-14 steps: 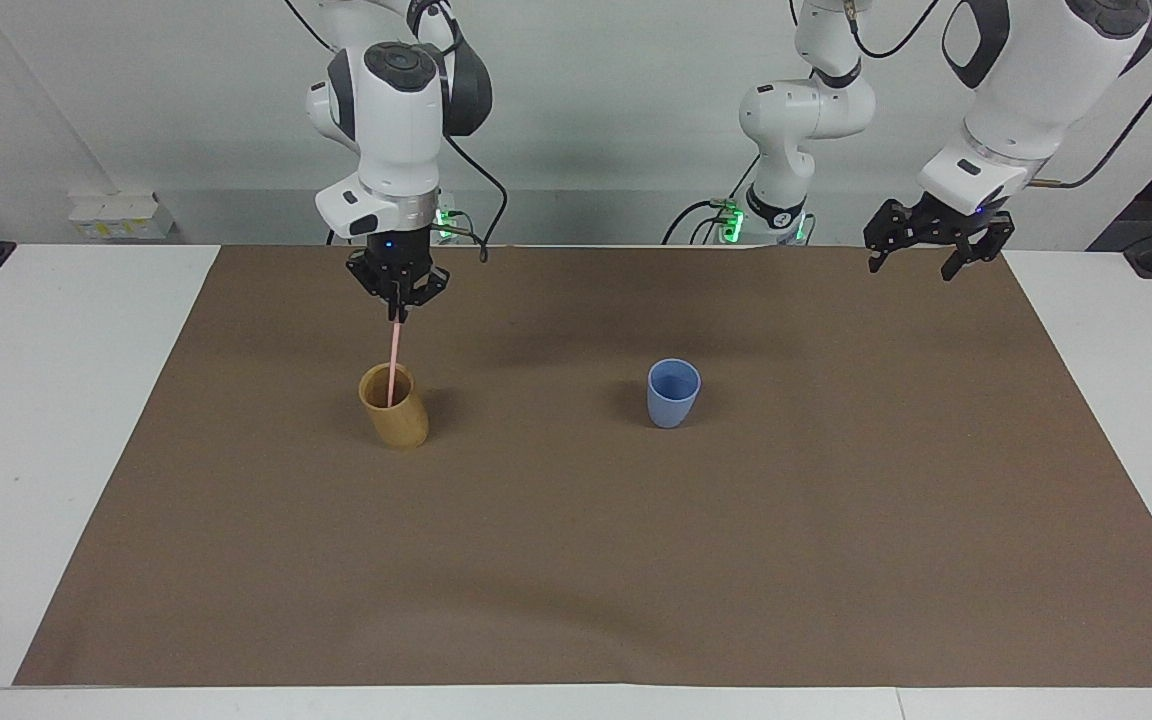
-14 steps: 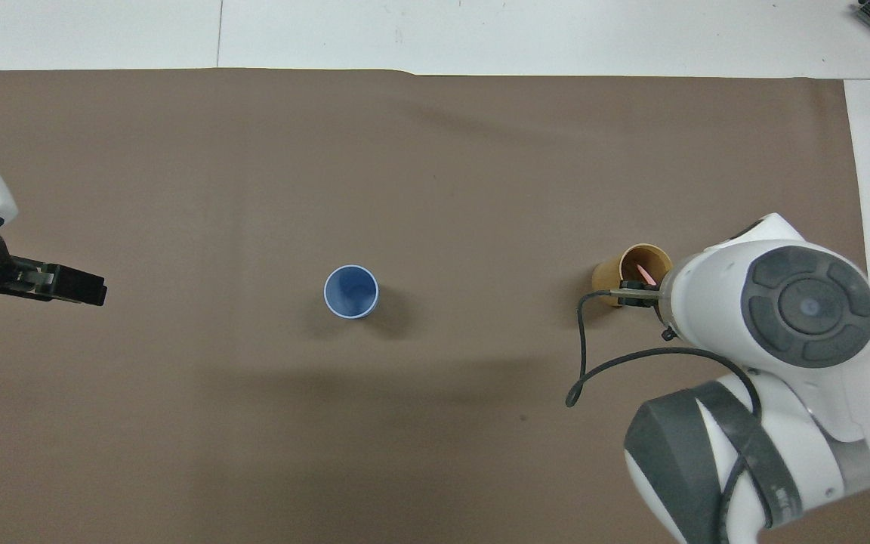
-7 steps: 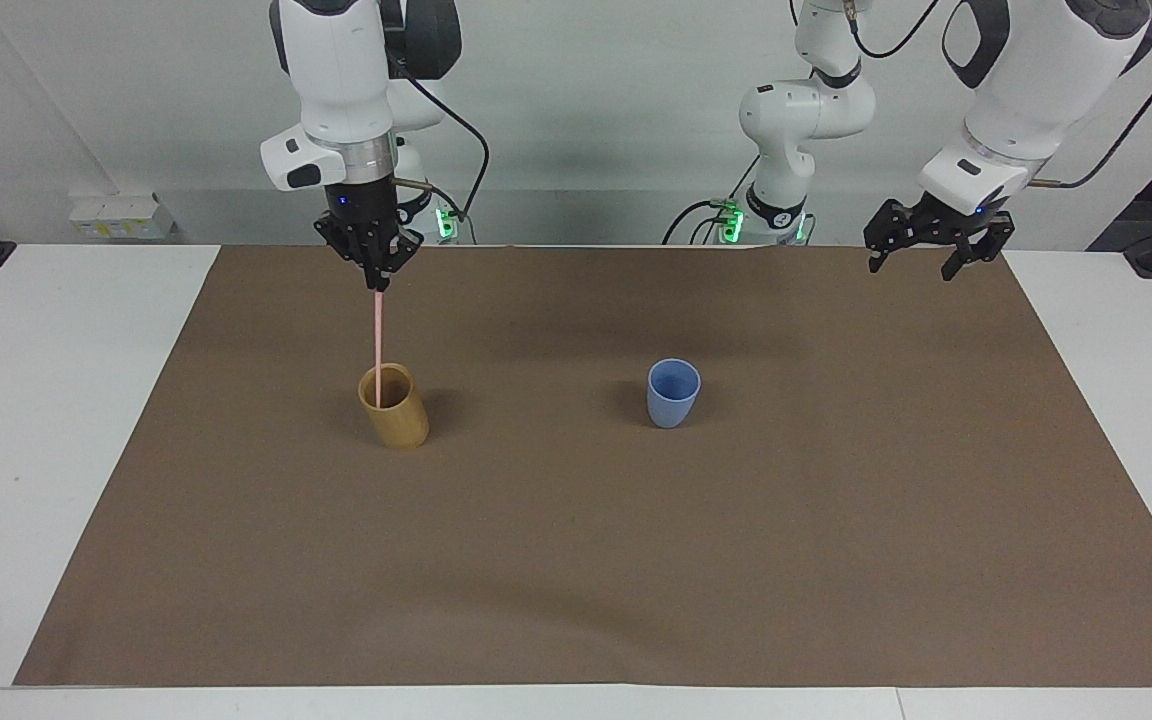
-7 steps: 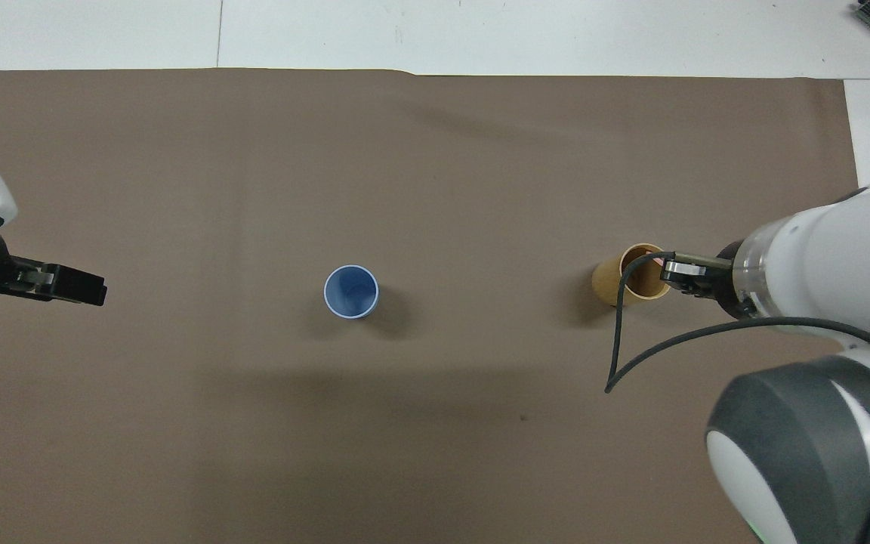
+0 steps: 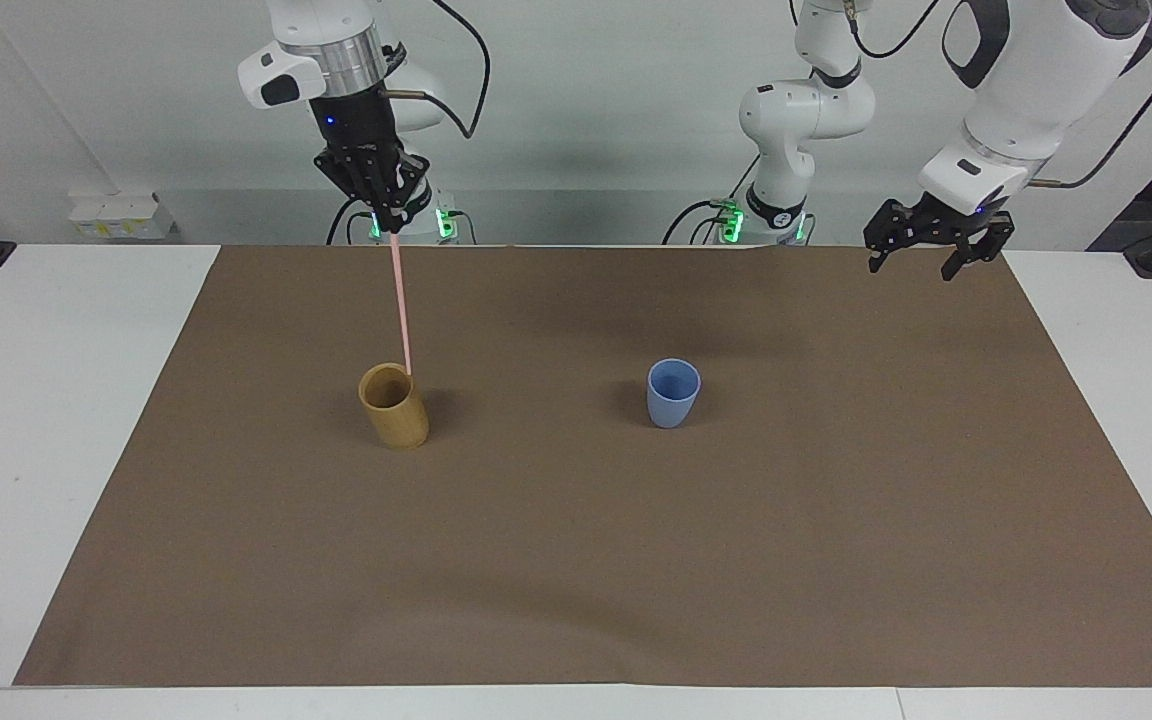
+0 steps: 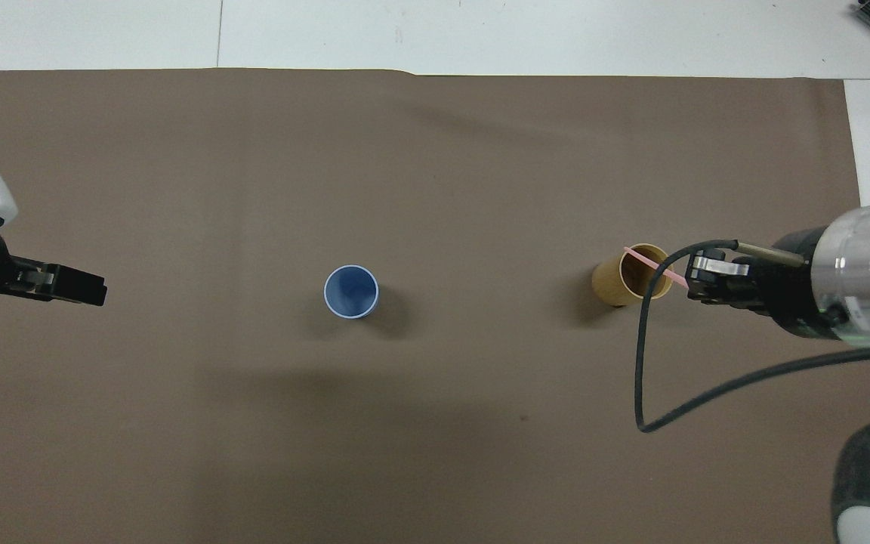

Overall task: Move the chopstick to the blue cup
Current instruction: 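Carry the pink chopstick with the right gripper toward the blue cup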

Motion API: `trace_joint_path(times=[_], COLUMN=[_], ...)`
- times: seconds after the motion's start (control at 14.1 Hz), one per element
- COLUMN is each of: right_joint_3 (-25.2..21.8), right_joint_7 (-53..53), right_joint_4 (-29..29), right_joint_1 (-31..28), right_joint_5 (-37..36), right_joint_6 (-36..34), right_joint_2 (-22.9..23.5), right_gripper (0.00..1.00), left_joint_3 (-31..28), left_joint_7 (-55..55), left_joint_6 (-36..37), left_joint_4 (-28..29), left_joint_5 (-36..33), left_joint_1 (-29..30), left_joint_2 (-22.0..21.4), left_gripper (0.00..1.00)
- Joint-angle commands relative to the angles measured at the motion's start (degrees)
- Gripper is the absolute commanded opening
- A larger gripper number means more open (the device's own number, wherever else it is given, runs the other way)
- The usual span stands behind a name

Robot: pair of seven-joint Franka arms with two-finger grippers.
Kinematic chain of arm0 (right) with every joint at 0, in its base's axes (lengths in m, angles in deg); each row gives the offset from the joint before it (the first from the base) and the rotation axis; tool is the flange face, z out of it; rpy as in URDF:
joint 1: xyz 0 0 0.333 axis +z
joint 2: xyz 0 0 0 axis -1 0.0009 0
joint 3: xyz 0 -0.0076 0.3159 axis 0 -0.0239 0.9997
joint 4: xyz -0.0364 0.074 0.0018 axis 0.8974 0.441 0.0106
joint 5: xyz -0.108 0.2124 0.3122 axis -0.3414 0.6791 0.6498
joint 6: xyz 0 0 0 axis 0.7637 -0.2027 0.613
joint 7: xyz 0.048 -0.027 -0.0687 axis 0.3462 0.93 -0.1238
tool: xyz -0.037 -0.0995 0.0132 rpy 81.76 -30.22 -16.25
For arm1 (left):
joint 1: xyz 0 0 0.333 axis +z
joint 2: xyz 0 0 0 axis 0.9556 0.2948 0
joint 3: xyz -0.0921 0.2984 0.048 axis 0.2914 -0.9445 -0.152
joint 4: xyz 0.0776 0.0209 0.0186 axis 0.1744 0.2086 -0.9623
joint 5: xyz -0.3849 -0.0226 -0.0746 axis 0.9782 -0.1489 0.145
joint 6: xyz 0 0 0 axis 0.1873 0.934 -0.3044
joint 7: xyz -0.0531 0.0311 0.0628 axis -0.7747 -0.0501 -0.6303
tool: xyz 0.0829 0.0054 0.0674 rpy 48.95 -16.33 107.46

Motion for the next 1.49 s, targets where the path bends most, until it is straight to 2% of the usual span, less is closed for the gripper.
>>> trace_joint_path(times=[0.0,0.21,0.42,0.57,0.99,1.42], right_joint_3=[0.94,1.55,3.66,3.84,4.19,4.28], right_joint_7=[-5.62,-10.3,-17.04,-21.54,-34.98,-40.36], right_joint_4=[3.96,5.55,5.55,7.47,20.13,20.05], right_joint_1=[0.4,0.67,4.08,7.42,17.61,24.04], right_joint_5=[2.18,8.67,8.33,8.42,6.67,3.07], right_joint_6=[-1.73,-0.85,2.3,4.41,5.82,8.11], right_joint_2=[1.11,2.51,3.83,6.37,19.02,23.95], right_gripper=[0.0,0.0,0.0,0.0,0.0,0.0], left_joint_3=[-0.06,-0.06,-0.14,-0.06,-0.06,-0.06], left_joint_7=[0.16,0.16,0.16,0.16,0.16,0.16], left_joint_6=[0.85,0.85,0.77,0.77,0.85,0.77], left_joint_4=[-0.62,-0.53,-0.53,-0.53,-0.53,-0.53], left_joint_5=[0.14,0.14,0.14,0.14,0.14,0.14], left_joint_1=[0.07,0.07,0.07,0.07,0.07,0.07], left_joint_2=[-0.44,-0.44,-0.44,-0.44,-0.44,-0.44], left_gripper=[1.0,1.0,1.0,1.0,1.0,1.0])
